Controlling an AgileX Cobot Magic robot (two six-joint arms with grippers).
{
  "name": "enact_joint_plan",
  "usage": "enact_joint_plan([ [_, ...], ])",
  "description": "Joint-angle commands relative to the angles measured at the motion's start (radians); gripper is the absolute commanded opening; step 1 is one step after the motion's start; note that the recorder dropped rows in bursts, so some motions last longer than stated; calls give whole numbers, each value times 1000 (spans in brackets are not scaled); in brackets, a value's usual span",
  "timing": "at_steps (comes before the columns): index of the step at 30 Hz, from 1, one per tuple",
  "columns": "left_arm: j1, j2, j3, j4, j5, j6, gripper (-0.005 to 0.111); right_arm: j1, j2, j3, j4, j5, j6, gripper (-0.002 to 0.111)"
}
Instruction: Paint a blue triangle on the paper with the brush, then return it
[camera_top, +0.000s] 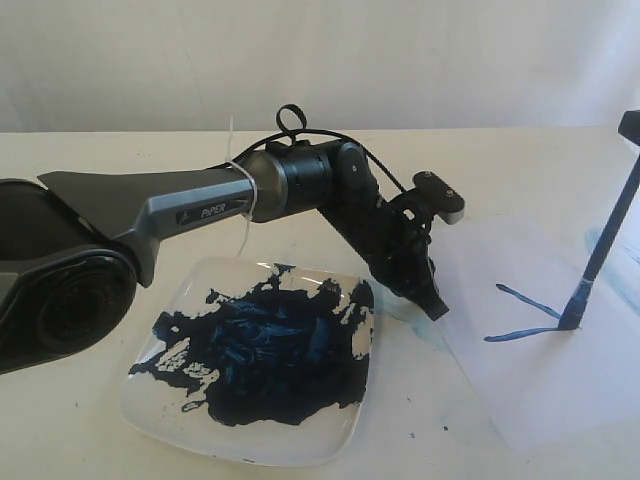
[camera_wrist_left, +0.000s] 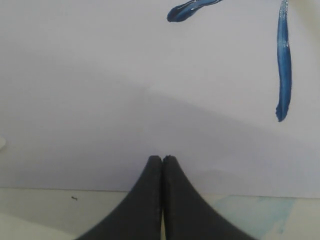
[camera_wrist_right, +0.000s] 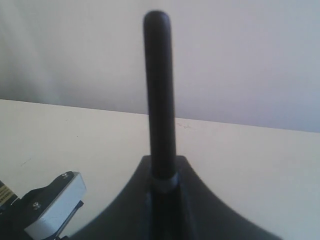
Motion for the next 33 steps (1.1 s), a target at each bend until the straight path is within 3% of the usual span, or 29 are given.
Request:
enact_joint_plan([
  [1,0,4,4,4,50,13,0,-17,2,-2,13,-14,-13,0],
  [33,0,4,4,4,58,13,0,-54,2,-2,37,-14,-14,0],
])
